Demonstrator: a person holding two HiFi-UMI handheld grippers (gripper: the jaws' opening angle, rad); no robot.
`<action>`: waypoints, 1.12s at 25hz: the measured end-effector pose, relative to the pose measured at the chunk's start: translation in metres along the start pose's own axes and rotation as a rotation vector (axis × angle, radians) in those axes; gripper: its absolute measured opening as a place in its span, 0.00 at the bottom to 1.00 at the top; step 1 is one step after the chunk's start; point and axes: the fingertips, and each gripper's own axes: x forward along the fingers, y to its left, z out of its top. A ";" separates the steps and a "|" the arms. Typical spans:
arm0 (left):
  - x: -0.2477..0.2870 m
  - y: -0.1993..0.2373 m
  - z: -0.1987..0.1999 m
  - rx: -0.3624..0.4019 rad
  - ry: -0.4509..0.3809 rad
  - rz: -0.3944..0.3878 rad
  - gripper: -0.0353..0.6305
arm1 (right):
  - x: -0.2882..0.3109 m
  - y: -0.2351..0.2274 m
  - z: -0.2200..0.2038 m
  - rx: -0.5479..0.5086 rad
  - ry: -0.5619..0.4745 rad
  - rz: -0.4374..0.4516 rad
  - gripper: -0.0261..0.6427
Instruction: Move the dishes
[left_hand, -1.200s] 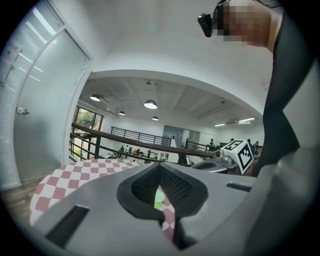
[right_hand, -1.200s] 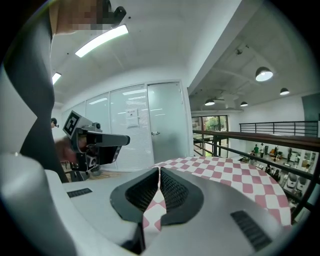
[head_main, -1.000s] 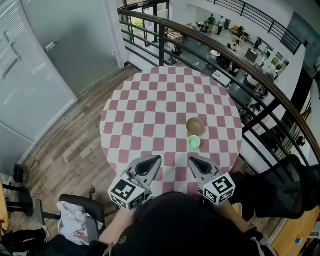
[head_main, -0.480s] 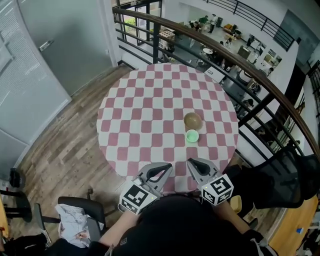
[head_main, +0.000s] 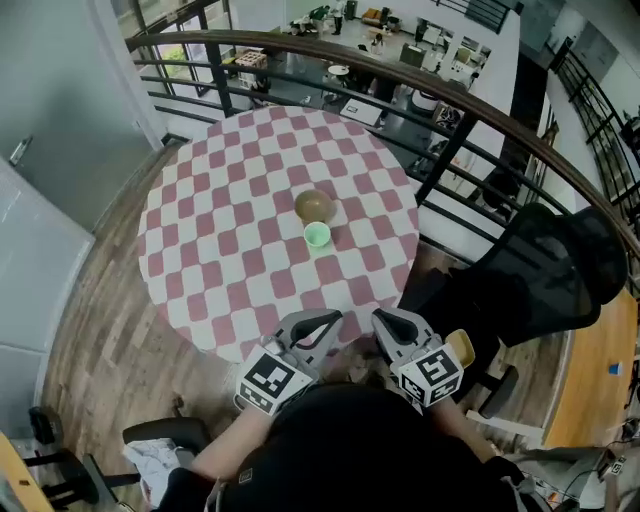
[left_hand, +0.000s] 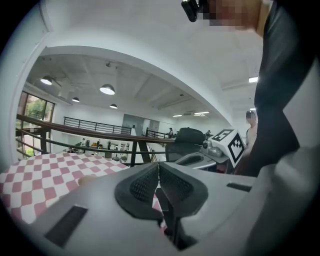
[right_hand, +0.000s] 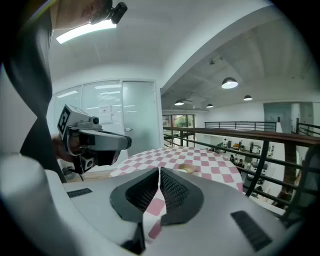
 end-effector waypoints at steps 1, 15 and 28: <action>0.012 -0.013 0.000 0.010 0.010 -0.024 0.05 | -0.014 -0.008 -0.003 0.003 -0.013 -0.020 0.08; 0.220 -0.232 -0.044 -0.010 0.113 -0.260 0.05 | -0.260 -0.124 -0.170 0.101 0.122 -0.224 0.08; 0.289 -0.271 -0.129 0.060 0.289 -0.467 0.05 | -0.286 -0.156 -0.278 0.331 0.222 -0.386 0.08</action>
